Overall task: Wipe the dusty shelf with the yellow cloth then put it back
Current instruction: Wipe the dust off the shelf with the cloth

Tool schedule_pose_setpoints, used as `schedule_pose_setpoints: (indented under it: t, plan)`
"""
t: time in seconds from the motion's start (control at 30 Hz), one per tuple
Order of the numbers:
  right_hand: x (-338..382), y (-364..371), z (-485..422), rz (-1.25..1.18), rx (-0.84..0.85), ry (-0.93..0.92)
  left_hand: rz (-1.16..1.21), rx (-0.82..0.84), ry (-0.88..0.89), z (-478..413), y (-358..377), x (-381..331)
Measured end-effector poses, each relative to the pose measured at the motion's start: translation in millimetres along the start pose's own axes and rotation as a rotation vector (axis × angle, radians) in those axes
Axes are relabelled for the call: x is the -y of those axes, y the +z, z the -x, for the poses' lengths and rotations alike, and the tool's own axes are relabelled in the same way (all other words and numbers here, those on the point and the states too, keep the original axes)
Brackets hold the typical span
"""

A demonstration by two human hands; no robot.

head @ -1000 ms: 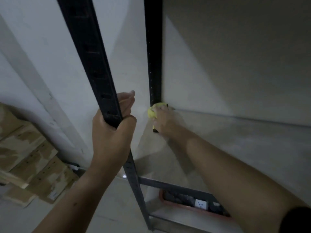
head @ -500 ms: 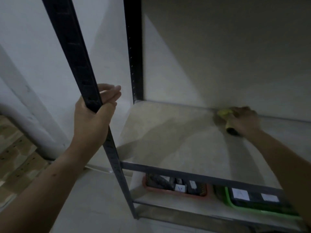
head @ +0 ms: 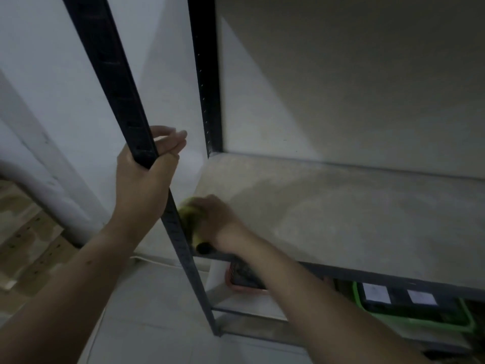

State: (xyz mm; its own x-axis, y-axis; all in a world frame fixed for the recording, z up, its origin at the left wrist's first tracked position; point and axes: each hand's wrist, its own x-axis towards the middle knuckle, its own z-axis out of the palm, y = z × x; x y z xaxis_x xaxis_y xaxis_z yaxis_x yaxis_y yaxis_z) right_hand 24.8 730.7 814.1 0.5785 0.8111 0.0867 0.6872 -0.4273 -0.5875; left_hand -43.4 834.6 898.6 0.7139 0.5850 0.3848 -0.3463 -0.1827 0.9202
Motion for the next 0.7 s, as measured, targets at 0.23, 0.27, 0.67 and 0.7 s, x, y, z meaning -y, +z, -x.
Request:
schedule_pose_setpoints:
  t: [0.23,0.27,0.67,0.7]
  plan:
    - [-97.5,-87.7,46.4,0.3,-0.294,0.432,-0.029,-0.032,-0.017,3.0,3.2,-4.7]
    - [-101.4,-85.3,52.0,0.323,-0.265,0.457,-0.033,-0.038,-0.021,3.0,3.5,-5.1]
    - [-3.1,14.7,47.1,0.057,-0.101,-0.055,-0.035,-0.038,-0.034,5.4,2.3,-9.7]
    - [-5.5,9.0,54.5,-0.005,-0.056,-0.058,-0.031,-0.036,-0.039,5.9,2.6,-9.9]
